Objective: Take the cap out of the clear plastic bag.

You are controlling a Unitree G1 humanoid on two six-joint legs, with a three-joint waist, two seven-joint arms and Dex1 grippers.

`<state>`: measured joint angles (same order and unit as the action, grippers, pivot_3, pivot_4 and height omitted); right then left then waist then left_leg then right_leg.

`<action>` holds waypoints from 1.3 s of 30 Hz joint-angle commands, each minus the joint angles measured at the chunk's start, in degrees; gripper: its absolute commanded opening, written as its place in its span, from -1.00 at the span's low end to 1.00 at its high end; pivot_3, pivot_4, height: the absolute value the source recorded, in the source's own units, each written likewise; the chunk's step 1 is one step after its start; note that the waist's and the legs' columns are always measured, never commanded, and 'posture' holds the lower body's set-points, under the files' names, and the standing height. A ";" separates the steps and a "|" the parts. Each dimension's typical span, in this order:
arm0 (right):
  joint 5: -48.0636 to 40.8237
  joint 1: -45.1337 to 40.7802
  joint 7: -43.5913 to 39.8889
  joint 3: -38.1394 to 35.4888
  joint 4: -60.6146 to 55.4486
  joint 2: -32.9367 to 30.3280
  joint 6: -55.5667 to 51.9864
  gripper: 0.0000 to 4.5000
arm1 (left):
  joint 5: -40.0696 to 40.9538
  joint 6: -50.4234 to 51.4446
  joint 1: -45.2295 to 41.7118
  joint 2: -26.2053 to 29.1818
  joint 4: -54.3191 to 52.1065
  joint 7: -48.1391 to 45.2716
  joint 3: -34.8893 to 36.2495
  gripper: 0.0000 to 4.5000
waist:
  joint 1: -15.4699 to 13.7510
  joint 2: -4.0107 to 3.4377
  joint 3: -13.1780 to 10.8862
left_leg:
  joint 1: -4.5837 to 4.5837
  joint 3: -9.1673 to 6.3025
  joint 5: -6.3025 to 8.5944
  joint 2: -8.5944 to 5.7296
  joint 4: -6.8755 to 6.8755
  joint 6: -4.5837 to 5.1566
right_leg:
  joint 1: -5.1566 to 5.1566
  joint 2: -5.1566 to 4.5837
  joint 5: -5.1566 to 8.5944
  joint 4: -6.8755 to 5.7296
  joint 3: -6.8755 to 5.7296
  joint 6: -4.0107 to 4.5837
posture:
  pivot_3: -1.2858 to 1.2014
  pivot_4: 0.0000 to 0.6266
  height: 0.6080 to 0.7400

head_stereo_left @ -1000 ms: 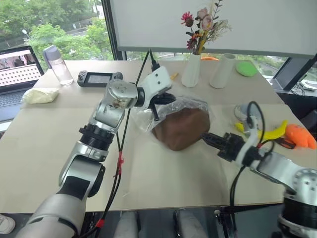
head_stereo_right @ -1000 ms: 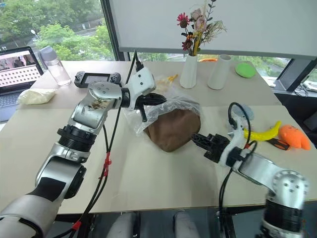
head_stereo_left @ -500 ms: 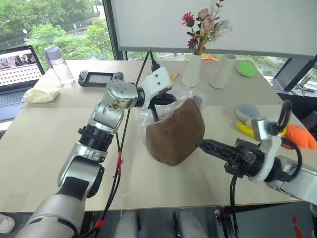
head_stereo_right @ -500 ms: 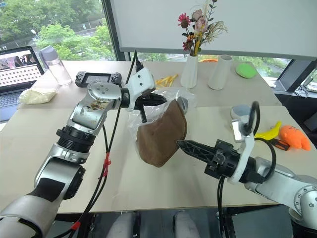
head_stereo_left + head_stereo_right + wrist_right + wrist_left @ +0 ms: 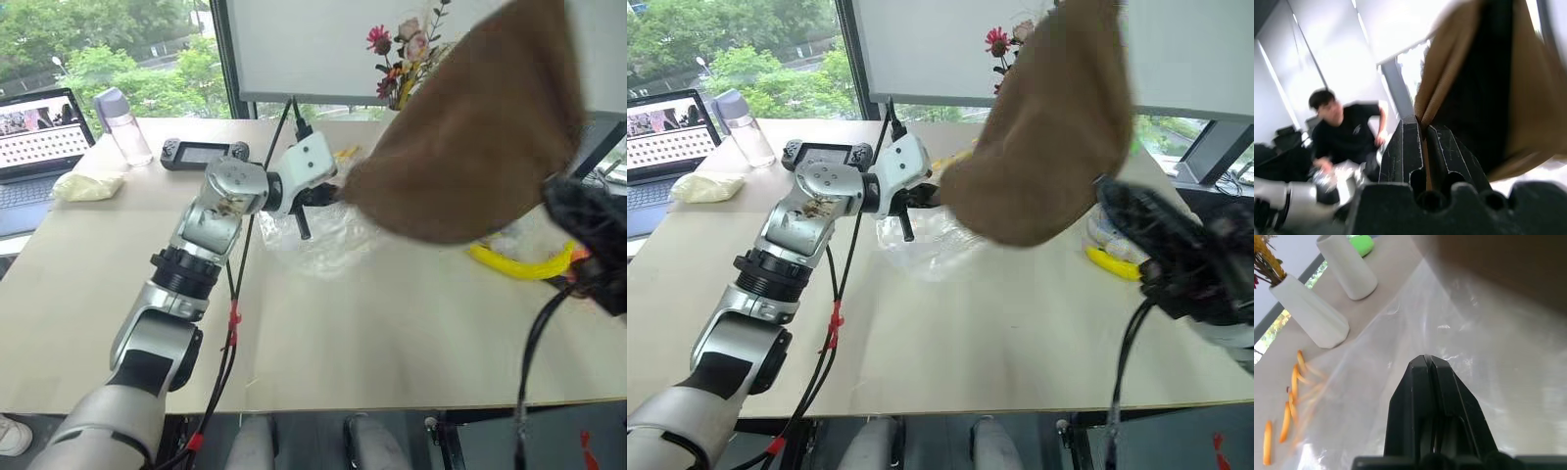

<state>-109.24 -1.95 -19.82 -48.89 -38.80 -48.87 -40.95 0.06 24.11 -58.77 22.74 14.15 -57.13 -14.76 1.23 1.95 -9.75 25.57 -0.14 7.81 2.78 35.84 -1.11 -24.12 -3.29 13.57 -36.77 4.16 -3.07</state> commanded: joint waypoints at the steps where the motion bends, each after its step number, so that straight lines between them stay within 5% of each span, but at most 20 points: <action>1: 2.01 -2.88 1.82 -3.70 2.95 0.08 6.52 -0.99 | 0.84 1.16 0.56 0.67 -3.36 -0.56 0.11 -1.00 | 0.01 0.00 0.00 | -0.01 0.00 0.00 0.00 0.01 0.00 | 0.02 0.00 0.00 0.00 0.00 0.02 | 0.03 -0.52 1.00; 7: 14.67 -16.04 11.69 12.11 14.24 3.81 10.83 -0.99 | 3.02 6.38 4.30 2.76 -10.62 -3.81 -0.44 -1.00 | 0.31 0.00 0.00 | -0.06 0.02 0.00 0.00 0.01 0.00 | 0.03 0.00 -0.01 -0.01 0.01 0.04 | 0.03 -0.52 1.00; 13: 35.75 -22.61 7.34 36.28 23.33 12.60 7.32 -0.99 | 4.32 6.94 7.04 7.20 -14.35 -8.19 -1.93 -1.00 | 1.55 -0.07 0.00 | -0.05 0.03 -0.01 0.01 -0.09 0.01 | -0.10 0.02 -0.02 -0.12 0.05 0.10 | 0.03 -0.52 1.00; 21: 45.22 -31.50 7.84 37.18 44.35 25.51 8.50 -0.99 | 6.41 9.27 10.14 9.15 -19.91 -8.56 -2.14 -1.00 | 0.33 -0.22 -0.11 | 0.03 0.00 -0.01 0.02 0.00 0.02 | -0.11 0.06 -0.02 -0.18 -0.02 0.07 | 0.03 -0.52 1.00; 30: 61.39 -28.83 13.10 34.48 63.17 22.84 10.10 -0.99 | 7.42 9.65 11.11 8.13 -20.81 -4.20 -0.34 -1.00 | -0.02 -0.22 -0.10 | -0.07 0.01 -0.01 0.03 0.00 0.02 | -0.04 0.06 -0.02 -0.21 -0.02 0.07 | 0.03 -0.52 1.00; 39: 61.58 -26.68 9.80 28.06 59.23 21.98 6.29 0.30 | 9.00 11.04 11.60 7.38 -21.60 -2.82 -0.25 -1.00 | 0.14 -0.22 -0.10 | -0.06 0.02 -0.01 0.00 0.00 0.02 | -0.04 0.05 -0.03 -0.21 0.00 0.05 | 0.03 -0.52 1.00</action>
<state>-48.35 -28.60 -10.04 -19.27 23.76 -25.48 -33.05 7.61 35.25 -47.14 29.54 -4.39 -59.21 -15.68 1.38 1.72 -9.85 25.50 -0.12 7.80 2.78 35.85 -1.09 -24.16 -3.24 13.54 -36.98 4.17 -3.02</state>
